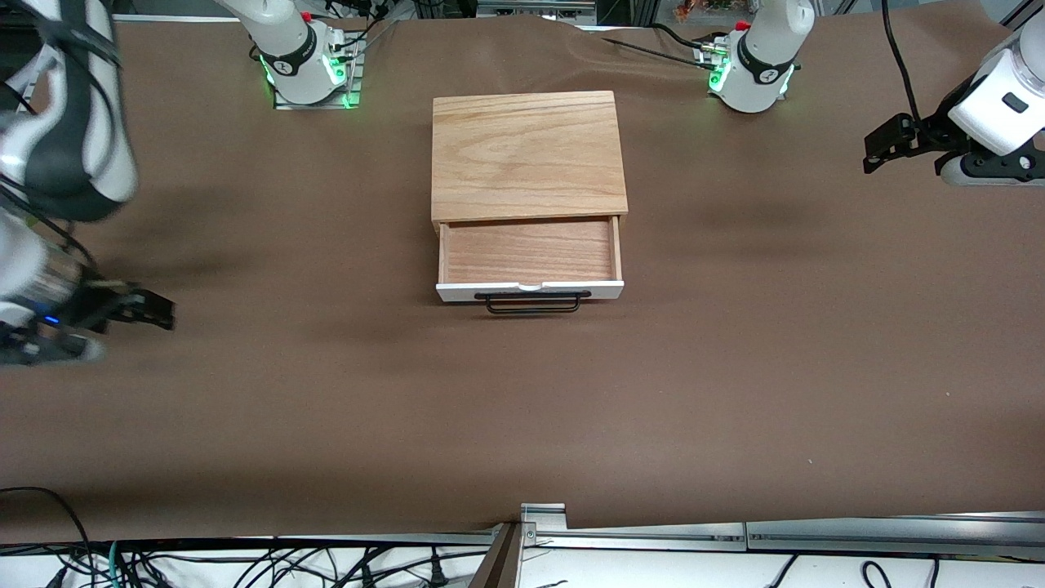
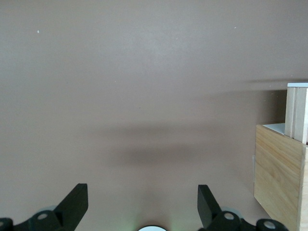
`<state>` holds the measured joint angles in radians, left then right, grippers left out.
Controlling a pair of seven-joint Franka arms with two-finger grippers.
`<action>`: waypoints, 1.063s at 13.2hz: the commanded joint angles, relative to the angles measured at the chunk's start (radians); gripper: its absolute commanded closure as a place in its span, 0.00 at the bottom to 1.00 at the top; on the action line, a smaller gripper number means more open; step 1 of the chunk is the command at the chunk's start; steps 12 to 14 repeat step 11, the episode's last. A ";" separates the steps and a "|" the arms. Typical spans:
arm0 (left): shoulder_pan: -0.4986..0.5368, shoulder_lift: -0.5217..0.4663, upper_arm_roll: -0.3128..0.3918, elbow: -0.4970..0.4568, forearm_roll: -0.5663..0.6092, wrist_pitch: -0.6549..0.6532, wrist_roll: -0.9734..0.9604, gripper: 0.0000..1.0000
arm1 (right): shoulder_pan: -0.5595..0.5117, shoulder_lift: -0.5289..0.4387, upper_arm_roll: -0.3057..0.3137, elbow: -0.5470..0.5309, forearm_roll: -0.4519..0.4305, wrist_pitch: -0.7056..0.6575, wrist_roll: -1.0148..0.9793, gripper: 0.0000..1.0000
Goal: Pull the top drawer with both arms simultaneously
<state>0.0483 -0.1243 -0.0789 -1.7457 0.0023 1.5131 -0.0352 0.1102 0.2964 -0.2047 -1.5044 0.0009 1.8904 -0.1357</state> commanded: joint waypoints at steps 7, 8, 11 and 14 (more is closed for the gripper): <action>-0.001 -0.008 -0.010 0.015 0.022 -0.047 -0.034 0.00 | -0.070 -0.159 0.030 -0.100 -0.029 -0.123 -0.001 0.00; -0.001 -0.008 -0.012 0.015 0.022 -0.047 -0.035 0.00 | -0.064 -0.151 0.028 -0.077 -0.025 -0.140 -0.002 0.00; -0.001 -0.008 -0.009 0.015 0.022 -0.047 -0.035 0.00 | -0.066 -0.141 0.030 -0.071 -0.022 -0.143 -0.001 0.00; -0.001 -0.008 -0.009 0.015 0.022 -0.047 -0.035 0.00 | -0.066 -0.141 0.030 -0.071 -0.022 -0.143 -0.001 0.00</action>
